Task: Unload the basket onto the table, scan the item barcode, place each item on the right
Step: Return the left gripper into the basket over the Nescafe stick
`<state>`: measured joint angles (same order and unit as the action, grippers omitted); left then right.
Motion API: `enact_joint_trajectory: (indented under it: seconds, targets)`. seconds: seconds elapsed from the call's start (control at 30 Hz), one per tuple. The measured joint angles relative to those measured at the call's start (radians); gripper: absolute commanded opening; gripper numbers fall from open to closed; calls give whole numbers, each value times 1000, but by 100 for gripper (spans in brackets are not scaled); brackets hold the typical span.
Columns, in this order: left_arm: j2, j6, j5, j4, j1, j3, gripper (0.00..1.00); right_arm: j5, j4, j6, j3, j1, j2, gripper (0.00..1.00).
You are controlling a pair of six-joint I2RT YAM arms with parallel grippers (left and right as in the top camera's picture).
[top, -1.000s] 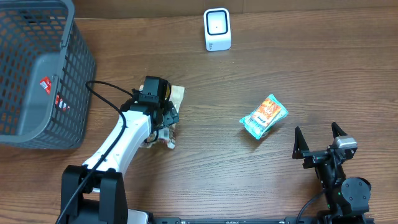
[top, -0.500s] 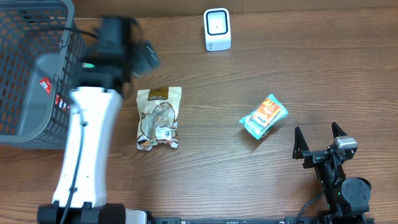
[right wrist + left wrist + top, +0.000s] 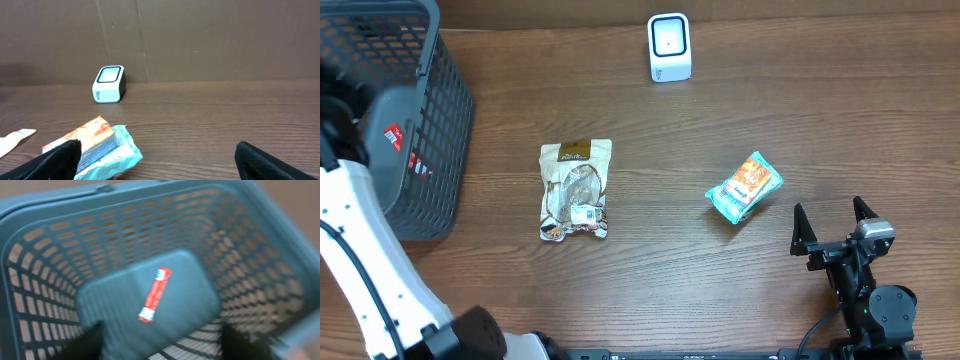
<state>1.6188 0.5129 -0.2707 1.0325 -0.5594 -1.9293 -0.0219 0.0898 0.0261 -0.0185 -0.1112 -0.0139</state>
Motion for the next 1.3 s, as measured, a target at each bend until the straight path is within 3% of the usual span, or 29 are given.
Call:
enact_joint_trajectory:
  seconds: [0.3, 0.4, 0.47, 0.5, 0.8, 1.3]
  targets:
    - [262, -68, 11, -16, -45, 0, 4, 0, 0, 0, 0, 0, 0, 100]
    - [342, -166, 72, -19, -45, 1, 15, 0, 0, 0, 0, 0, 0, 100]
    - [383, -254, 136, -19, -45, 2, 4, 0, 0, 0, 0, 0, 0, 100]
    - [399, -297, 177, -18, -45, 3, 4, 0, 0, 0, 0, 0, 0, 100]
    - [430, -514, 335, -14, -90, 4, 4, 0, 0, 0, 0, 0, 0, 100]
    - [434, -630, 509, -31, -169, 4, 4, 0, 0, 0, 0, 0, 0, 100]
